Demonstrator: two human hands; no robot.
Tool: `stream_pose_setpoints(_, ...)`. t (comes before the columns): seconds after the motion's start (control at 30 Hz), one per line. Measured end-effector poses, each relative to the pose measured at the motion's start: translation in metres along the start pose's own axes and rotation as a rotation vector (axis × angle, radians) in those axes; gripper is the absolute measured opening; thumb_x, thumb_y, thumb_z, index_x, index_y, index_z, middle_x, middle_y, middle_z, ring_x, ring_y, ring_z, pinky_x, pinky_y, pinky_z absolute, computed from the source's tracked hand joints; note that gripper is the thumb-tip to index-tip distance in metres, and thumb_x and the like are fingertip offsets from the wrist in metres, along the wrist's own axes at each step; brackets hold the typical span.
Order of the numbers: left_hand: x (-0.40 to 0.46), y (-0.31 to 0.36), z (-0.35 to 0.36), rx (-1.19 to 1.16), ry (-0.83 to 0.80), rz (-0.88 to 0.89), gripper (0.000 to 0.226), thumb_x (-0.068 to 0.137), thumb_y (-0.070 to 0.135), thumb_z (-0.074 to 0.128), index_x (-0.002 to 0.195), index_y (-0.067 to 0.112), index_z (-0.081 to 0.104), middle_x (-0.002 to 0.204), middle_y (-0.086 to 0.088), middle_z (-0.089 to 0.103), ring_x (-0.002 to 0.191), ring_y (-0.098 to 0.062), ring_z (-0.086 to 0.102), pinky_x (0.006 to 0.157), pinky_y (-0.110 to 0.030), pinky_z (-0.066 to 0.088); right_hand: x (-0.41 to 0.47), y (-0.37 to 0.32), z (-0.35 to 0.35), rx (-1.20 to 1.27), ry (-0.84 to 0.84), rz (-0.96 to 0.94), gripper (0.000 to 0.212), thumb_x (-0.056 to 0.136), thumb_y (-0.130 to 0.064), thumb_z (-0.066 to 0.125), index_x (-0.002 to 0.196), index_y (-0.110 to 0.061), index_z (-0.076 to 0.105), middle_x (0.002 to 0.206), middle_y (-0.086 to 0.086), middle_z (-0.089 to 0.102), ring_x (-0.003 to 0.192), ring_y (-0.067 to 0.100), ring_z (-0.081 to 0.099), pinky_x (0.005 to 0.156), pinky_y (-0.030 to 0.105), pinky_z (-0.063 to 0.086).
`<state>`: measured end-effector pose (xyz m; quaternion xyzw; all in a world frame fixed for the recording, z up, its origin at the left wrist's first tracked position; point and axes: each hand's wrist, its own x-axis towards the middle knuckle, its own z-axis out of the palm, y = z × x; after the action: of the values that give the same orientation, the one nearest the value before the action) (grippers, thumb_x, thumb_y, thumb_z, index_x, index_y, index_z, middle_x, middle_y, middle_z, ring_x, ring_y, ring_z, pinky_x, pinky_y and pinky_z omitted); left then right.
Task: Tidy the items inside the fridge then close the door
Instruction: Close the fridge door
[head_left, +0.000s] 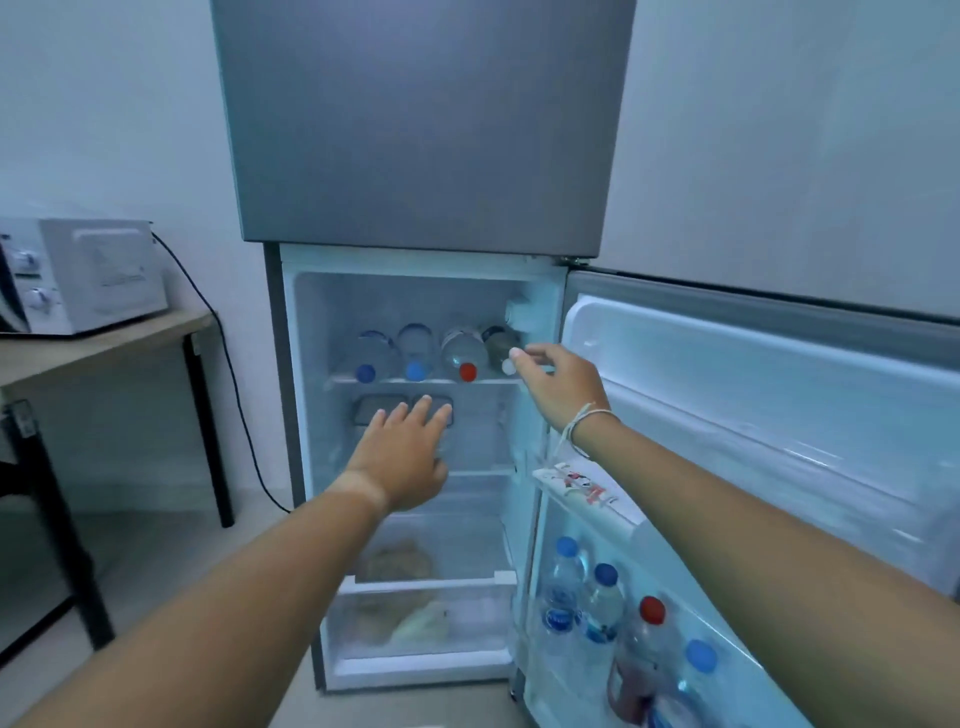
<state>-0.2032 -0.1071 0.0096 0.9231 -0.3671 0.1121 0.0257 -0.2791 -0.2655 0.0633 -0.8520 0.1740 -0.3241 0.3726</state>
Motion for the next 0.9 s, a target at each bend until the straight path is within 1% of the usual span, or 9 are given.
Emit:
stream_pose_setpoints(0.17,-0.025,0.054,-0.02,-0.044,0.014,0.072,0.065,0.092,0.029,0.039,0.151,0.02,0.012,0.161,-0.006,0.011,0.146,-0.028,0.018,0.12,-0.043,0.013,-0.028,-0.005,-0.058,-0.091,0.014,-0.069,0.042,0.091,-0.041,0.051,0.123,-0.014,0.059,0.131,0.004,0.059,0.12,0.022,0.053,0.1,0.031,0.04)
stream_pose_setpoints(0.37,-0.043,0.134,-0.039,-0.125,0.034,0.228,0.062,0.093,0.029,0.04,0.15,0.021,0.017,0.159,-0.007,0.017,0.145,-0.025,0.021,0.12,-0.043,0.016,-0.061,0.005,-0.122,-0.25,0.005,-0.134,0.045,0.091,-0.044,0.049,0.125,-0.017,0.057,0.134,0.0,0.057,0.122,0.019,0.053,0.101,0.033,0.041)
stream_pose_setpoints(0.5,-0.05,0.179,-0.052,-0.158,0.053,0.297,0.061,0.094,0.026,0.038,0.15,0.019,0.015,0.16,-0.008,0.015,0.144,-0.027,0.023,0.118,-0.038,0.018,-0.081,0.015,-0.166,-0.352,0.017,-0.156,0.045,0.092,-0.044,0.047,0.126,-0.017,0.057,0.136,-0.002,0.055,0.125,0.017,0.05,0.104,0.032,0.039)
stream_pose_setpoints(0.63,-0.055,0.214,-0.064,-0.192,0.066,0.345,0.062,0.094,0.024,0.037,0.15,0.019,0.012,0.16,-0.009,0.013,0.146,-0.025,0.019,0.119,-0.037,0.019,-0.099,0.032,-0.211,-0.493,0.023,-0.176,0.043,0.093,-0.044,0.045,0.127,-0.019,0.055,0.138,-0.004,0.053,0.129,0.014,0.046,0.106,0.029,0.034)
stream_pose_setpoints(0.8,-0.057,0.247,-0.071,-0.176,0.038,0.391,0.063,0.093,0.023,0.038,0.15,0.019,0.011,0.161,-0.007,0.01,0.146,-0.025,0.018,0.119,-0.038,0.018,-0.114,0.05,-0.253,-0.686,0.022,-0.161,0.043,0.095,-0.043,0.04,0.129,-0.02,0.051,0.139,-0.003,0.051,0.129,0.016,0.044,0.104,0.031,0.035)
stream_pose_setpoints(0.9,-0.059,0.262,-0.073,-0.164,0.046,0.403,0.063,0.093,0.022,0.038,0.15,0.02,0.013,0.161,-0.004,0.012,0.144,-0.028,0.02,0.119,-0.035,0.015,-0.119,0.061,-0.268,-0.756,0.032,-0.155,0.041,0.096,-0.04,0.039,0.129,-0.019,0.052,0.137,-0.002,0.051,0.129,0.016,0.043,0.101,0.031,0.037)
